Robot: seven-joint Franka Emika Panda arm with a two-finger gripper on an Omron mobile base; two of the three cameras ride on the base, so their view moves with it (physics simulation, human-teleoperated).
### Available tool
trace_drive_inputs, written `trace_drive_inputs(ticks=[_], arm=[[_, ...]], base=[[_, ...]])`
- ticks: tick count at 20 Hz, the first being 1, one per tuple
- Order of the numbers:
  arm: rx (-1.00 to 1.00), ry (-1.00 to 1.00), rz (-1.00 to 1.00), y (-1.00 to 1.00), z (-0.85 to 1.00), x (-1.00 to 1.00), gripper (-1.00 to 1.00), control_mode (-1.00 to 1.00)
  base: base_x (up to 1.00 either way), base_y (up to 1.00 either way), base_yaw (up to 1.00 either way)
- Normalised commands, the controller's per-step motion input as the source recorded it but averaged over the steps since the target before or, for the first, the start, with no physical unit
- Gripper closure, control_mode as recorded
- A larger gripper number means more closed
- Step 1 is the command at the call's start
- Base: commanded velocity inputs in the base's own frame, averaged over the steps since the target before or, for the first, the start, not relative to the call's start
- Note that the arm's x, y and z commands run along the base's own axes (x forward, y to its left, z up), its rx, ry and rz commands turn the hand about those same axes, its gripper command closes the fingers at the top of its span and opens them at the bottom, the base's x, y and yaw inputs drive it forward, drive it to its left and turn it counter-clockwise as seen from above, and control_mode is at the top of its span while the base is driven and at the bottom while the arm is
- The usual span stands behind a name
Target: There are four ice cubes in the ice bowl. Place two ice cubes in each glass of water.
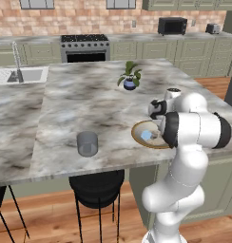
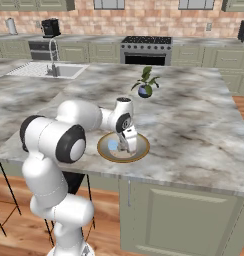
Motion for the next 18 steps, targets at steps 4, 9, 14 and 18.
trace_drive_inputs(ticks=[4,9,14,18], arm=[[0.00,0.00,0.00,-0.16,0.00,0.02,-1.00,-1.00],[0.00,0.00,0.00,-0.07,-0.01,0.12,-1.00,-1.00],[0.00,0.00,0.00,0.00,0.00,0.28,-1.00,-1.00],[0.00,0.00,0.00,0.00,-0.09,0.26,-1.00,-1.00]], base=[[0.00,0.00,0.00],[0.00,0.00,0.00],[0.00,0.00,0.00],[0.00,0.00,0.00]])
